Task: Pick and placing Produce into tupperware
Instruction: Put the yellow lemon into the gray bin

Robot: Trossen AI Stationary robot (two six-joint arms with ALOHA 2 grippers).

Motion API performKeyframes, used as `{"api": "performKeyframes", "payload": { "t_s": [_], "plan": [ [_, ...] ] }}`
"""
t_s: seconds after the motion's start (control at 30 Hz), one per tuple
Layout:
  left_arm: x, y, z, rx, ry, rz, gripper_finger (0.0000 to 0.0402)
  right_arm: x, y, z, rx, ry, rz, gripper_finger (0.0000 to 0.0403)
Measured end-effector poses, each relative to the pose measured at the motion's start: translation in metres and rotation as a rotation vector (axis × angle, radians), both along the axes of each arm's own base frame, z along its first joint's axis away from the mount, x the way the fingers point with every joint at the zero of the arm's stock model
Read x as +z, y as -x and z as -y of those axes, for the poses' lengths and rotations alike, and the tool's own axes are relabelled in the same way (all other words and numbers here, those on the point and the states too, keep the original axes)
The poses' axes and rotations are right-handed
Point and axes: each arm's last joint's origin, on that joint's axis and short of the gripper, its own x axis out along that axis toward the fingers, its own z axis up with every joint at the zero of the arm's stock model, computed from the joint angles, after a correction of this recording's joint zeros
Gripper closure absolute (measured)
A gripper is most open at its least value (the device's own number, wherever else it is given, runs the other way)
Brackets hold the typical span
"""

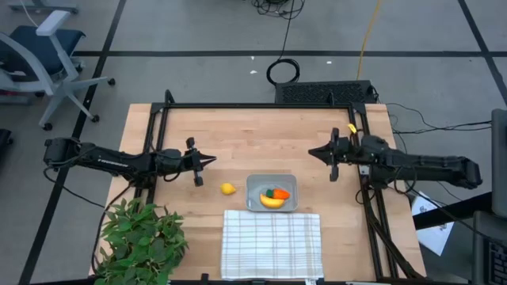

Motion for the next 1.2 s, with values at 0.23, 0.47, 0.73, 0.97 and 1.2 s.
{"api": "performKeyframes", "payload": {
  "t_s": [0.23,0.47,0.73,0.97,1.2],
  "plan": [
    [0.0,0.0,0.0,0.002,-0.002,0.001,0.0376,-0.019,0.001,-0.005,0.0,-0.048,-0.04,0.0403],
    [0.0,0.0,-0.001,0.049,-0.02,0.0,0.0376,-0.021,0.006,-0.016,0.079,0.001,0.013,0.0403],
    [0.0,0.0,-0.001,0.055,-0.002,0.006,0.0376,-0.023,0.016,-0.017,0.099,0.054,0.075,0.0403],
    [0.0,0.0,-0.001,0.061,0.03,0.016,0.0376,-0.041,0.016,-0.016,0.093,0.063,0.098,0.0403],
    [0.0,0.0,-0.001,0.057,0.023,0.013,0.0376,-0.037,0.017,-0.016,0.09,0.106,0.172,0.0403]
  ]
}}
